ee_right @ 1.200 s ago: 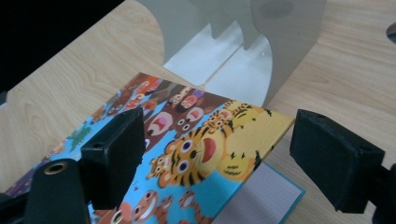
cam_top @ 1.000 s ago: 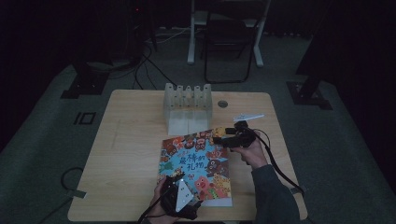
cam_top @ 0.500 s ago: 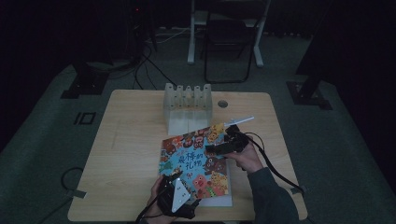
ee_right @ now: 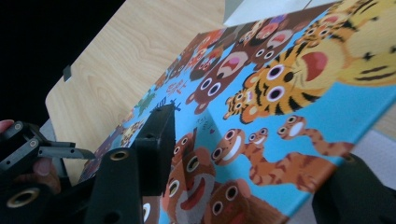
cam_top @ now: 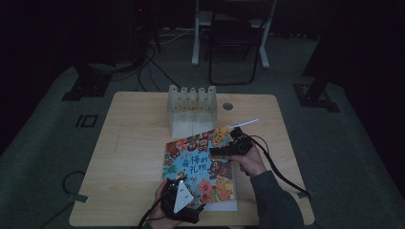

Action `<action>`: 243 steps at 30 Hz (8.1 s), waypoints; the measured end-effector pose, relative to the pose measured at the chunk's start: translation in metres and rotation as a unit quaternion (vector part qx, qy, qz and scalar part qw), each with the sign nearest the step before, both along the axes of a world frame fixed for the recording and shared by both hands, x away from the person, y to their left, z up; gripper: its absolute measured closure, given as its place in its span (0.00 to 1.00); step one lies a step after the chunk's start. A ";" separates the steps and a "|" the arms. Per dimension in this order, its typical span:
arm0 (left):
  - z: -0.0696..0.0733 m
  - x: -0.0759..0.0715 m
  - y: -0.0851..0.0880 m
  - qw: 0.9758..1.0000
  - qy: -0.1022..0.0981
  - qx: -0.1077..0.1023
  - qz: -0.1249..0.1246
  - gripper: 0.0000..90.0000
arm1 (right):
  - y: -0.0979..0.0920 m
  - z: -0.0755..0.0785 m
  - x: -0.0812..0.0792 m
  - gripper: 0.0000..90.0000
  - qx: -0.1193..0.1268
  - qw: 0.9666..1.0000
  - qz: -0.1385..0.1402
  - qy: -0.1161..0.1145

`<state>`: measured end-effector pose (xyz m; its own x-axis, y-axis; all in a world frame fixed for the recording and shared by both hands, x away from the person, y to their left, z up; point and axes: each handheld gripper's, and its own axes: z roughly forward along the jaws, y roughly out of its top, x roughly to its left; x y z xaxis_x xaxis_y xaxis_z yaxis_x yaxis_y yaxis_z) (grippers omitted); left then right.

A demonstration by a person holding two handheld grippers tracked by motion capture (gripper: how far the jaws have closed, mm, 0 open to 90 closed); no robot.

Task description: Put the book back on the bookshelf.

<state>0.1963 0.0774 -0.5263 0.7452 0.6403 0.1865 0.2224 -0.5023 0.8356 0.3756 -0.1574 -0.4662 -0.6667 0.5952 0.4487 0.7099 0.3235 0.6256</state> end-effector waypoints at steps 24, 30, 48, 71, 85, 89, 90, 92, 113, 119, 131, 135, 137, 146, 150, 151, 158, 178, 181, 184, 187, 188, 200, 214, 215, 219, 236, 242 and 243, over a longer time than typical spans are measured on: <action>0.002 -0.007 0.000 1.000 -0.010 -0.003 -0.018 0.05 | -0.001 -0.002 0.000 0.69 0.011 1.000 -0.019 0.016; 0.002 -0.008 0.002 0.999 -0.002 -0.011 -0.036 0.06 | -0.004 -0.003 -0.001 0.71 0.021 0.999 -0.024 0.018; 0.011 -0.006 0.015 0.998 -0.002 -0.042 -0.042 0.07 | -0.016 0.010 -0.008 0.78 0.039 0.999 -0.029 0.007; 0.016 0.015 0.056 0.997 0.009 -0.074 0.025 0.14 | -0.023 0.021 -0.019 0.82 0.063 0.998 -0.016 -0.022; 0.013 0.029 0.082 0.992 0.034 -0.110 0.055 0.16 | -0.027 0.027 -0.025 0.84 0.082 0.995 0.004 -0.050; 0.011 0.033 0.089 0.990 0.045 -0.116 0.063 0.16 | -0.028 0.029 -0.026 0.84 0.086 0.994 0.011 -0.063; 0.011 0.035 0.090 0.990 0.047 -0.117 0.064 0.16 | -0.028 0.029 -0.026 0.84 0.087 0.994 0.014 -0.065; 0.010 0.037 0.092 0.989 0.053 -0.120 0.066 0.16 | -0.029 0.030 -0.027 0.84 0.089 0.993 0.017 -0.069; 0.009 0.076 0.124 0.976 0.104 -0.177 0.067 0.22 | -0.030 0.041 -0.034 0.86 0.110 0.986 0.049 -0.117; 0.009 0.086 0.132 0.971 0.115 -0.200 0.064 0.23 | -0.030 0.043 -0.036 0.86 0.112 0.984 0.053 -0.125; 0.008 0.101 0.128 0.964 0.141 -0.222 0.042 0.25 | -0.032 0.046 -0.040 0.87 0.121 0.981 0.060 -0.141; 0.007 0.105 0.128 0.962 0.151 -0.228 0.030 0.27 | -0.032 0.048 -0.041 0.87 0.126 0.979 0.065 -0.148; 0.007 0.106 0.126 0.961 0.152 -0.230 0.021 0.28 | -0.031 0.049 -0.041 0.87 0.127 0.978 0.067 -0.149; 0.010 0.107 0.124 0.959 0.155 -0.238 0.013 0.29 | -0.033 0.050 -0.041 0.87 0.129 0.977 0.070 -0.152; 0.017 0.103 0.124 0.961 0.137 -0.239 0.016 0.33 | -0.036 0.052 -0.042 0.87 0.133 0.975 0.076 -0.161; 0.018 0.103 0.124 0.962 0.135 -0.237 0.017 0.34 | -0.036 0.053 -0.042 0.87 0.134 0.975 0.077 -0.162; 0.023 0.102 0.121 0.964 0.127 -0.230 0.023 0.34 | -0.037 0.054 -0.042 0.85 0.125 0.974 0.082 -0.172; 0.045 0.097 0.128 0.961 0.084 -0.262 0.022 0.38 | -0.041 0.056 -0.038 0.80 0.106 0.973 0.091 -0.186; 0.048 0.095 0.128 0.961 0.078 -0.266 0.021 0.39 | -0.042 0.056 -0.037 0.78 0.100 0.972 0.091 -0.190; 0.053 0.094 0.129 0.961 0.069 -0.267 0.018 0.40 | -0.043 0.056 -0.037 0.77 0.100 0.972 0.091 -0.193; 0.058 0.092 0.130 0.961 0.060 -0.268 0.018 0.40 | -0.044 0.057 -0.036 0.77 0.104 0.971 0.091 -0.197; 0.060 0.091 0.130 0.962 0.056 -0.268 0.019 0.40 | -0.044 0.057 -0.035 0.77 0.106 0.970 0.091 -0.198; 0.078 0.080 0.132 0.961 0.020 -0.275 0.016 0.44 | -0.047 0.052 -0.033 0.75 0.119 0.966 0.092 -0.209; 0.088 0.077 0.129 0.964 -0.011 -0.265 0.035 0.58 | -0.049 0.050 -0.032 0.71 0.116 0.959 0.088 -0.243; 0.089 0.077 0.129 0.963 -0.013 -0.266 0.034 0.59 | -0.049 0.051 -0.032 0.71 0.117 0.959 0.087 -0.245; 0.093 0.073 0.128 0.964 -0.025 -0.263 0.031 0.60 | -0.050 0.051 -0.032 0.70 0.118 0.956 0.086 -0.253; 0.097 0.066 0.131 0.962 -0.051 -0.269 0.024 0.68 | -0.046 0.046 -0.036 0.66 0.098 0.950 0.089 -0.283; 0.096 0.062 0.129 0.962 -0.057 -0.266 -0.012 0.70 | -0.053 0.041 -0.040 0.64 0.092 0.950 0.094 -0.284; 0.096 0.063 0.129 0.962 -0.055 -0.269 -0.018 0.69 | -0.054 0.040 -0.040 0.63 0.089 0.950 0.094 -0.286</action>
